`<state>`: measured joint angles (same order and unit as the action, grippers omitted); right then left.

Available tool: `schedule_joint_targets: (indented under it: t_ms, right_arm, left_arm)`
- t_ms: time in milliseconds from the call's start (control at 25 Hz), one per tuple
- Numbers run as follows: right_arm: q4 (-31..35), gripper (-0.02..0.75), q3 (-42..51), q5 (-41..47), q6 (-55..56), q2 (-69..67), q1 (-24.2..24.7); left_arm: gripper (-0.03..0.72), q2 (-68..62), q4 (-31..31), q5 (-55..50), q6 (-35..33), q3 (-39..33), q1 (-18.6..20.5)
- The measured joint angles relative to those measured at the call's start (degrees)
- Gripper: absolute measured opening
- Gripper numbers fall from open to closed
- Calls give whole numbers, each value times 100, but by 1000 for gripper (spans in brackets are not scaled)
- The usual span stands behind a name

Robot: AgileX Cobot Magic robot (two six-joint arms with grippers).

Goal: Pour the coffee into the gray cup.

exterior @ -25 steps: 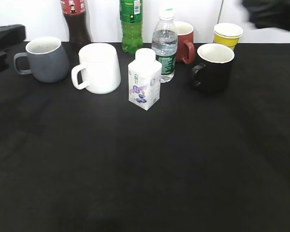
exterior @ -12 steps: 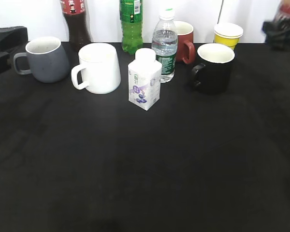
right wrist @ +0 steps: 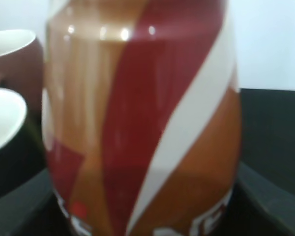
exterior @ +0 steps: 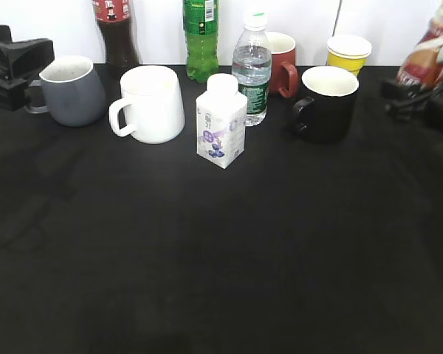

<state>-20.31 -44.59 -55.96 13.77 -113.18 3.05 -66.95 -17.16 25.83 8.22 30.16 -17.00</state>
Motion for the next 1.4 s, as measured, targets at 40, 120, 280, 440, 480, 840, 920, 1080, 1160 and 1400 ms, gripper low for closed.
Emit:
schedule_joint_targets:
  t_ms: [40, 120, 280, 440, 480, 840, 920, 1080, 1160, 1400]
  right_arm:
    - [-8, 533, -78, -70, 0, -187, 0]
    - [-52, 533, -255, -148, -160, -539, 0]
    - [-138, 533, -628, -148, -215, -938, 0]
    - [-163, 535, -760, -168, -243, -1118, 0]
    - [-163, 551, -767, -162, -243, -1118, 0]
    - [27, 606, 4, -99, -249, -425, 0]
    - [145, 606, 335, 51, -249, 19, 0]
    - [-762, 596, 715, 1956, 1041, 1501, 0]
    - [-1806, 595, 721, 2932, 2183, 2252, 0]
    - [-3584, 574, 721, 4925, 4159, 3528, -127]
  left_arm:
    - [452, 0, 0, 2, 0, 0, 0]
    - [450, 0, 0, 18, 0, 0, 0]
    - [450, 0, 0, 29, 0, 0, 0]
    - [449, 0, 0, 29, 0, 0, 0]
    - [445, 0, 0, 29, 0, 0, 0]
    - [438, 0, 0, 29, 0, 0, 0]
    - [438, 0, 0, 29, 0, 0, 0]
    - [438, 0, 0, -168, 0, 0, 0]
    - [438, 26, 34, -575, 0, 0, 0]
    - [438, 440, 593, -2772, 1, 342, -67]
